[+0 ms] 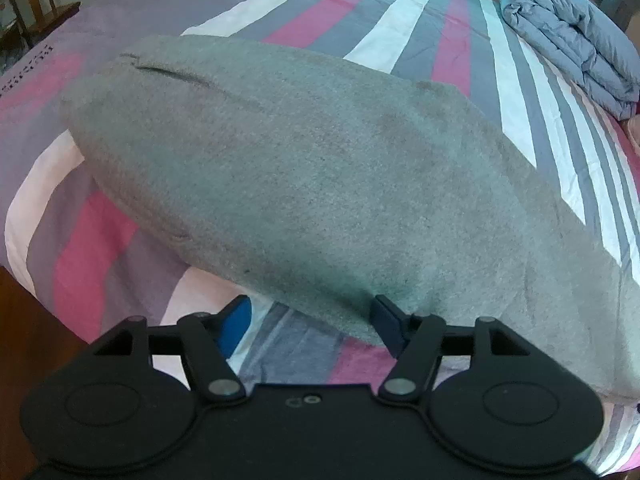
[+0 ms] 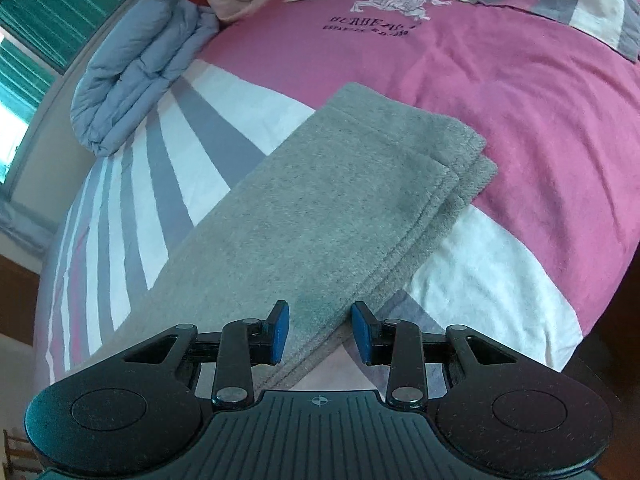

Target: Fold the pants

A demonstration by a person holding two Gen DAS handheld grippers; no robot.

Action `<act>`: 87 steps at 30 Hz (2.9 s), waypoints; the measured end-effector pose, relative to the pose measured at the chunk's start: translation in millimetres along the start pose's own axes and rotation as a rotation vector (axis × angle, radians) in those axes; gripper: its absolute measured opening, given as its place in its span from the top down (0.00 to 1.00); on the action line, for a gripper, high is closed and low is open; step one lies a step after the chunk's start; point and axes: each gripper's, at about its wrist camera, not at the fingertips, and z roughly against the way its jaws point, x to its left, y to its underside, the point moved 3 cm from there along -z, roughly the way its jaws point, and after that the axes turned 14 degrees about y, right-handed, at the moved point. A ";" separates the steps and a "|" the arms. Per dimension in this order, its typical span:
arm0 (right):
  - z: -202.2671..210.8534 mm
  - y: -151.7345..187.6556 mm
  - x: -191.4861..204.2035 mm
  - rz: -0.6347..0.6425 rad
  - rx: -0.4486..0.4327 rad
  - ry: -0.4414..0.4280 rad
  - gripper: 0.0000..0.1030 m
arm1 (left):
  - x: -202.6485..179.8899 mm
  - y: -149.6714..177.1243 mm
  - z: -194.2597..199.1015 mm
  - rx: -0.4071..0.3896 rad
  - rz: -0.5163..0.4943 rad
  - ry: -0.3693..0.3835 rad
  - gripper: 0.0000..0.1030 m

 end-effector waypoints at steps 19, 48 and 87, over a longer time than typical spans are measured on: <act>19.0 16.5 -1.0 0.038 -0.107 -0.005 0.95 | 19.0 -5.9 -6.6 -0.009 0.030 -0.039 0.36; 43.0 43.5 59.8 0.244 -0.159 -0.107 0.25 | -43.1 6.3 27.6 -0.084 -0.177 -0.034 0.38; 26.4 98.4 104.7 0.431 -0.100 -0.133 0.20 | 3.7 -4.1 35.2 -0.153 -0.098 -0.113 0.49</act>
